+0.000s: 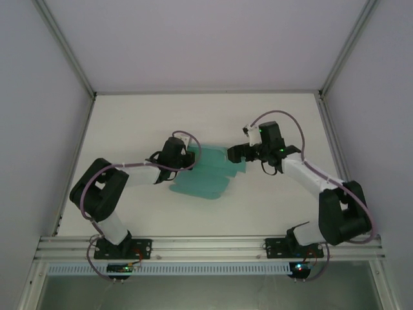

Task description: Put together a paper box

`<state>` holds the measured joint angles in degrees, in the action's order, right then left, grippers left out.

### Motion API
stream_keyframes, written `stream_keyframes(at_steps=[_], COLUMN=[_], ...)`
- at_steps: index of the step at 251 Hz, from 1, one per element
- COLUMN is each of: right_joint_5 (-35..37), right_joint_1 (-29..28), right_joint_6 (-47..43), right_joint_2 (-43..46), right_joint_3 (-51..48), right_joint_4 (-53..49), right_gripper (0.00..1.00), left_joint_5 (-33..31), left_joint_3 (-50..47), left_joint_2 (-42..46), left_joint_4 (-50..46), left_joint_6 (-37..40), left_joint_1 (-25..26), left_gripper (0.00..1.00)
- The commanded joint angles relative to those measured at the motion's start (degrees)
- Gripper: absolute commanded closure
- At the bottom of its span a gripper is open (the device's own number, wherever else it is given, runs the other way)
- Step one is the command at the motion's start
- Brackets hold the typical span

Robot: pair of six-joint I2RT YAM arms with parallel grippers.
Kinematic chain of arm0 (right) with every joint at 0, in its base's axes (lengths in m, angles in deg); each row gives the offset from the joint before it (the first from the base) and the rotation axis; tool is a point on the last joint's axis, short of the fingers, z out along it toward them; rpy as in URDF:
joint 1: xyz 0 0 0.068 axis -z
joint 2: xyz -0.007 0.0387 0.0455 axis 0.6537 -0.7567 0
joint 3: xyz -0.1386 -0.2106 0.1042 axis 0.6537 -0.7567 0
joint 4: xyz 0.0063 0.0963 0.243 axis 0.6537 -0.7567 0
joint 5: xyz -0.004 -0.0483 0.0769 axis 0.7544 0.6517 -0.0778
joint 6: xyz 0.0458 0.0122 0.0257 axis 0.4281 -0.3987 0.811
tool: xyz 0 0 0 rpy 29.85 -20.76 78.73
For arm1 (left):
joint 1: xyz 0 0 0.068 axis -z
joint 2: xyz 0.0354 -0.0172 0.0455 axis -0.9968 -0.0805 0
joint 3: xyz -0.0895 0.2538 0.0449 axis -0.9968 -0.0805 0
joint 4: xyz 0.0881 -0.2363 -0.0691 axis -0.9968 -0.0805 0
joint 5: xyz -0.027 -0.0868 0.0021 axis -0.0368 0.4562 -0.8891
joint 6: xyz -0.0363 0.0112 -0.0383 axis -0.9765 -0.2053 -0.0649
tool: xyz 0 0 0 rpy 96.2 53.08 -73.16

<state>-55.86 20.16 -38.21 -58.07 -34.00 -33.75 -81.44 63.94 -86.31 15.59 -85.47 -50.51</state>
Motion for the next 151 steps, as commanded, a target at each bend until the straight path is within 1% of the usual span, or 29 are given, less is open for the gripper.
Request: stream_keyframes(at_steps=[1, 12, 34, 56, 74, 97, 124, 135, 151], right_joint_5=[-1.99, -1.42, 2.36, 10.37, 19.75, 25.20, 26.74, 26.14, 24.80], right_joint_1=[-2.32, -3.17, -4.41, -5.77, -6.95, -7.66, -8.16, -8.26, -8.25], right_joint_6=[-2.70, -2.61, -1.28, 1.72, 4.88, 7.99, 8.42, 8.41, 8.40], right_joint_2=[-1.92, -2.88, -4.50, -5.72, -6.46, -6.60, -3.15, -0.76, 3.25], right_joint_3=[1.83, 1.97, 2.40, 2.26, 1.92, 1.10, -1.86, -3.23, -4.90], right_joint_4=[0.40, 1.60, 4.91, 9.97, 13.35, 15.17, 17.26, 15.53, 10.46], right_gripper=[0.01, 0.00, 0.01, 0.01, 0.01, 0.01, 0.01, 0.01, 0.01], left_joint_5=[0.40, 0.97, 1.54, 1.36, 1.00, -0.10, -1.71, -2.21, -3.14], left_joint_3=[1.96, 1.92, 1.95, 2.09, 1.97, 1.84, 1.93, 1.83, 1.96], left_joint_2=[-0.09, -0.30, -0.67, -0.85, -0.68, -0.19, 0.54, 0.80, 1.08], left_joint_4=[-1.85, -1.53, -1.15, -1.39, -1.60, -1.80, -2.80, -3.07, -3.64], left_joint_6=[-0.90, -0.52, 0.40, 0.81, 0.53, -0.18, -0.53, -0.66, -1.36], left_joint_1=[0.27, 0.28, 0.87, 1.46, 1.66, 1.68, 1.71, 1.63, 1.66], left_gripper=[1.00, 1.00, 1.00, 1.00, 1.00, 1.00, 1.00, 1.00, 1.00])
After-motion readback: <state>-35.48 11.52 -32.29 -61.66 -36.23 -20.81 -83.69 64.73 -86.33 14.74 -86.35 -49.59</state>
